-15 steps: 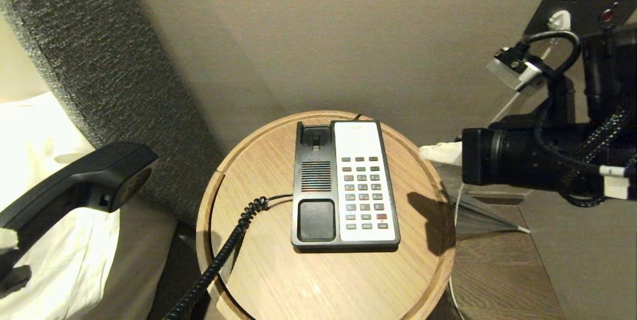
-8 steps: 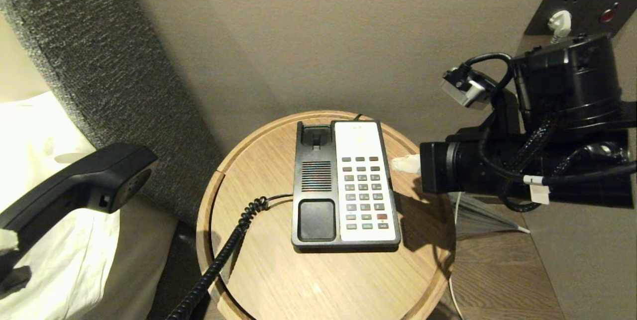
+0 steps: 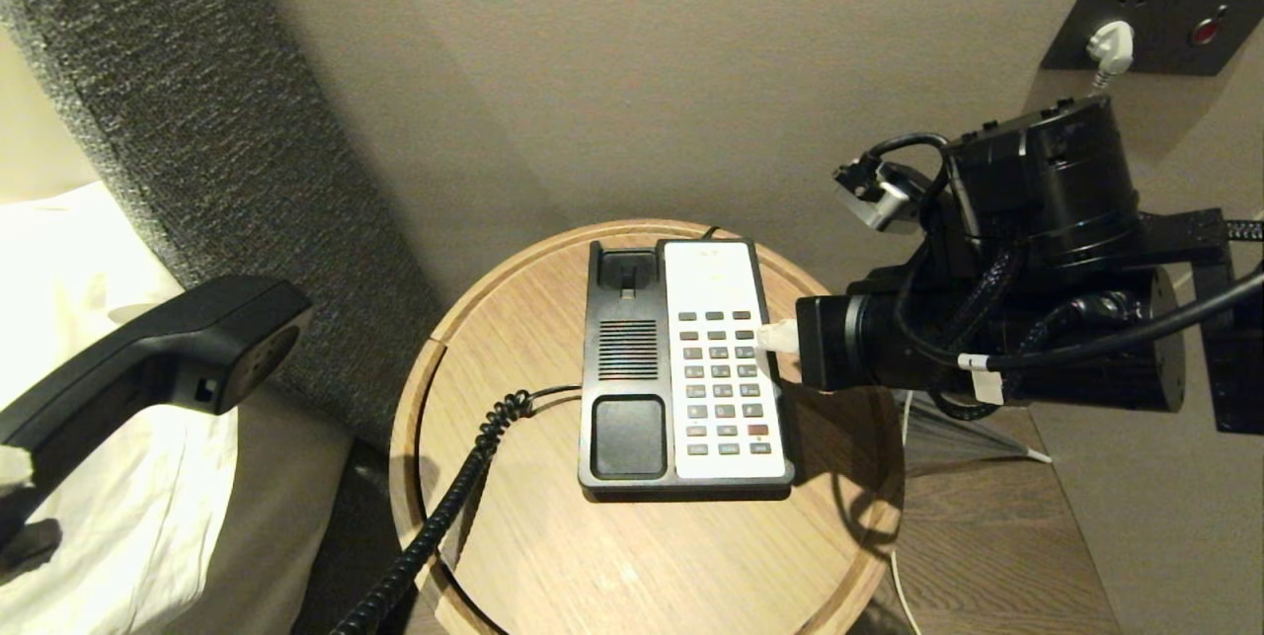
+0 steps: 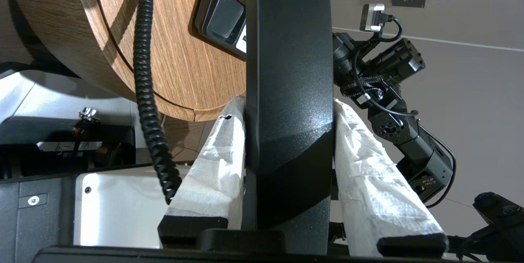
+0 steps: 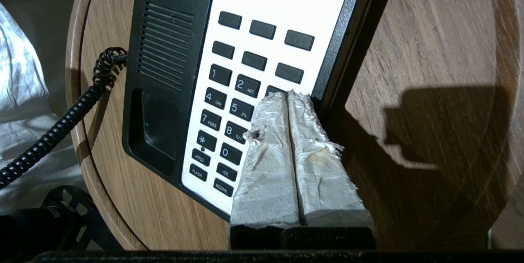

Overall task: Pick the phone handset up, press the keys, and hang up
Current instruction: Dial the number

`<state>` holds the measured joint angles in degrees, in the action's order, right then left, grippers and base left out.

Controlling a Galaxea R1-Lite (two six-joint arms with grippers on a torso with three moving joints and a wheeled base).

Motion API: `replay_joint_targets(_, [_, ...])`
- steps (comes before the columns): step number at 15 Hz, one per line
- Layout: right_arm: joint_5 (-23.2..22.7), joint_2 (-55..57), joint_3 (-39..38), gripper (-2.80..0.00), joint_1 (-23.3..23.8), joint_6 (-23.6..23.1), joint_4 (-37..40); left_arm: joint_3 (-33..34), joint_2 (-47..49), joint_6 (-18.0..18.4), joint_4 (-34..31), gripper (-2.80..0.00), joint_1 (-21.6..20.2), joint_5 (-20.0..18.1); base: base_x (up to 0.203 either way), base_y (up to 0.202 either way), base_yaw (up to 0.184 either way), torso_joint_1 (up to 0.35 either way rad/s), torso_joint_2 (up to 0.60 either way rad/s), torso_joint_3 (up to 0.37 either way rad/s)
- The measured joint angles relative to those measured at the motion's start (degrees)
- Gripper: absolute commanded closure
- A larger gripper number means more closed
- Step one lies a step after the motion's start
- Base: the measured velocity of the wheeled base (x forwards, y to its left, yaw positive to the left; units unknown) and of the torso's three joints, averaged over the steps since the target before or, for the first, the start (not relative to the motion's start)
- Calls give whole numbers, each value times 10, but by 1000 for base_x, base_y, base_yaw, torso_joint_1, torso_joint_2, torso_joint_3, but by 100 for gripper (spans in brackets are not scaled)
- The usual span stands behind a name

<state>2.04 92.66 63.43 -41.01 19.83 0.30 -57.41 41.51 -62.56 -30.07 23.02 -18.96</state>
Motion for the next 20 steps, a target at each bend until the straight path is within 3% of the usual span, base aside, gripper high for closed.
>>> replay_joint_targets(20, [0,31,13,0,0,5,-1,1,-1,0,1,0,0,0,0,0,0,0,0,0])
